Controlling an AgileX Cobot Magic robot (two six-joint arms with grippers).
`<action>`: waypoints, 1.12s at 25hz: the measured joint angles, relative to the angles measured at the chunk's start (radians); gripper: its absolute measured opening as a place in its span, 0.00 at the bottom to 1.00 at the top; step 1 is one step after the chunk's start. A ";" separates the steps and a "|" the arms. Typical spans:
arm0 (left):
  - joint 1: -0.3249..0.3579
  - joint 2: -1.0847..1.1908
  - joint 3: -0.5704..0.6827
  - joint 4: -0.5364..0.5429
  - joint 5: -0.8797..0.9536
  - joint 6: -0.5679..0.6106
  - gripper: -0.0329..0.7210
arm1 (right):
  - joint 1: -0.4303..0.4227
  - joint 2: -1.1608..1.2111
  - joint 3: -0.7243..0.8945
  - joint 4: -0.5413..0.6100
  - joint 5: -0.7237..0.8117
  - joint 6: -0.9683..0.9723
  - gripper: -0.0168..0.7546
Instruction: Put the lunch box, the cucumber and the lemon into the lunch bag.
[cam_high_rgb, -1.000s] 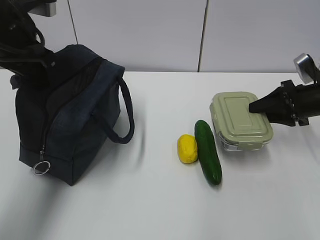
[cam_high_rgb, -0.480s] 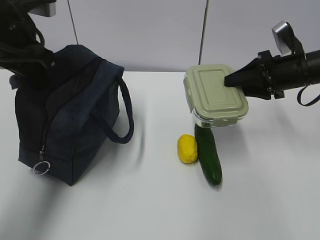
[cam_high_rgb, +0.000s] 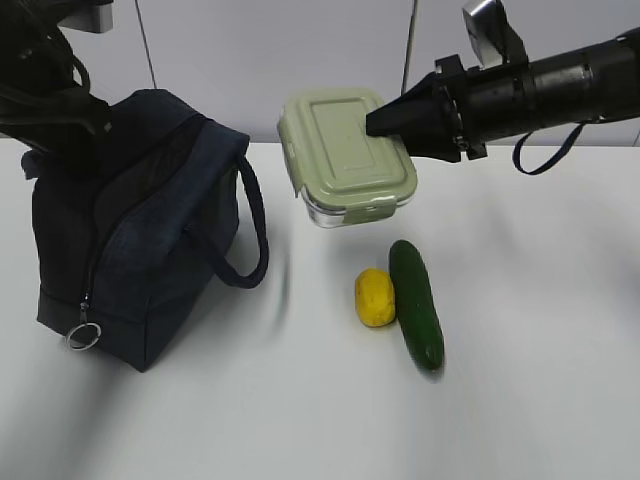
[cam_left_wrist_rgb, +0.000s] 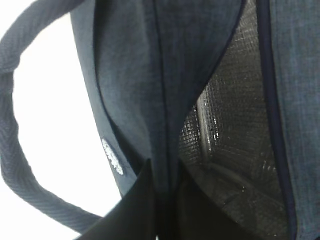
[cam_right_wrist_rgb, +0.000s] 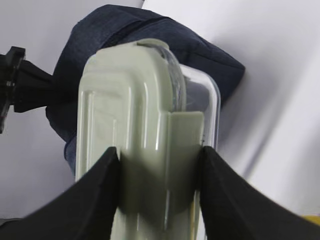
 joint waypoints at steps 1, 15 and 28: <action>0.000 0.000 0.000 -0.003 0.000 0.000 0.04 | 0.011 0.000 -0.010 0.005 0.000 0.005 0.48; -0.055 0.000 0.000 -0.061 -0.019 0.000 0.04 | 0.124 0.000 -0.067 0.113 0.010 0.016 0.47; -0.058 0.000 0.000 -0.164 -0.035 0.000 0.04 | 0.129 0.000 -0.072 0.072 0.014 0.016 0.47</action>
